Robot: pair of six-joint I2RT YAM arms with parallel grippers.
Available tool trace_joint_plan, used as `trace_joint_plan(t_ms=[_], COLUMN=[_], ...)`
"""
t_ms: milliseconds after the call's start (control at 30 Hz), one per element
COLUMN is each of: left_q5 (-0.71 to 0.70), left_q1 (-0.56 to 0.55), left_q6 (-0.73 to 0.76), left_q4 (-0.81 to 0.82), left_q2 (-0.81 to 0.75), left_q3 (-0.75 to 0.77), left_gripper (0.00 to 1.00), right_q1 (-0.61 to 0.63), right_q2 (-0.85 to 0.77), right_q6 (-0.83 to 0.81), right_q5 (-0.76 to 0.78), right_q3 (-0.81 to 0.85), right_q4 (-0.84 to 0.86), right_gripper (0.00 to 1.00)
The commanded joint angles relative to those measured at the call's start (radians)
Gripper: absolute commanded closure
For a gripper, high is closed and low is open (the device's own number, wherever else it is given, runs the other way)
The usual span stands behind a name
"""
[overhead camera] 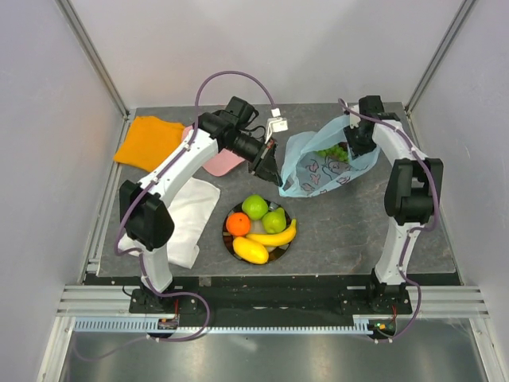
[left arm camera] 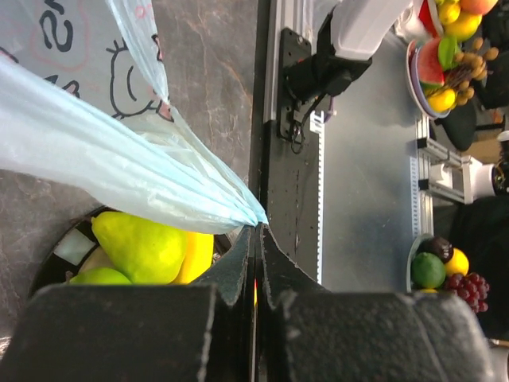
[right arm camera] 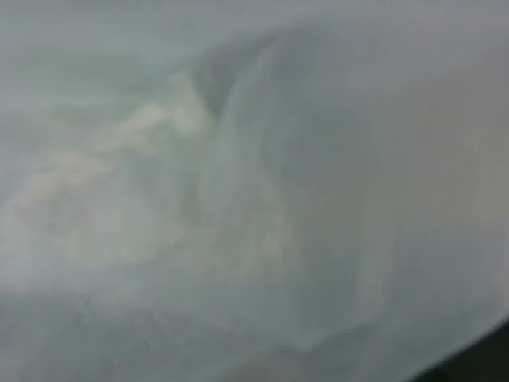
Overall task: Take the fake fruits out of the plastic bag
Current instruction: Adjust the plastic bag at the center of the board.
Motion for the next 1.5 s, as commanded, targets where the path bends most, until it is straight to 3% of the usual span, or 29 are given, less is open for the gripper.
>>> trace_joint_plan(t_ms=[0, 133, 300, 433, 667, 833, 1000, 1067, 1233, 1467], left_q5=[-0.042, -0.019, 0.041, 0.047, 0.042, 0.047, 0.047, 0.042, 0.035, 0.032], left_q1=[-0.026, -0.028, -0.026, -0.028, -0.028, -0.028, -0.028, -0.029, -0.029, -0.035], left_q6=[0.068, 0.048, -0.006, -0.024, -0.018, -0.015, -0.008, -0.001, 0.009, 0.014], left_q4=[-0.030, -0.015, 0.007, 0.021, 0.025, 0.027, 0.025, 0.027, 0.019, 0.013], left_q2=[-0.075, -0.063, -0.035, -0.030, -0.046, -0.049, -0.060, -0.064, -0.061, -0.049], left_q3=[-0.015, 0.010, 0.071, 0.089, 0.071, 0.065, 0.036, 0.020, 0.000, 0.000], left_gripper=[0.99, 0.98, 0.98, 0.98, 0.98, 0.99, 0.98, 0.98, 0.98, 0.99], right_q1=[-0.001, 0.012, 0.053, 0.085, 0.098, 0.096, 0.085, 0.085, 0.075, 0.049], right_q2=[-0.250, -0.363, -0.291, -0.255, -0.257, -0.151, -0.056, -0.033, 0.019, 0.059], right_q6=[-0.011, -0.069, -0.037, -0.039, -0.062, 0.035, 0.081, 0.098, 0.127, 0.152], right_q5=[-0.116, -0.337, -0.444, -0.414, -0.339, -0.136, -0.031, 0.012, 0.040, 0.115], right_q3=[-0.087, -0.183, -0.169, -0.109, -0.144, -0.099, -0.020, 0.017, 0.073, 0.092], right_q4=[-0.060, -0.069, -0.083, -0.104, -0.089, 0.013, 0.055, 0.063, 0.079, 0.098], right_gripper=[0.55, 0.61, 0.71, 0.80, 0.82, 0.78, 0.75, 0.67, 0.60, 0.41])
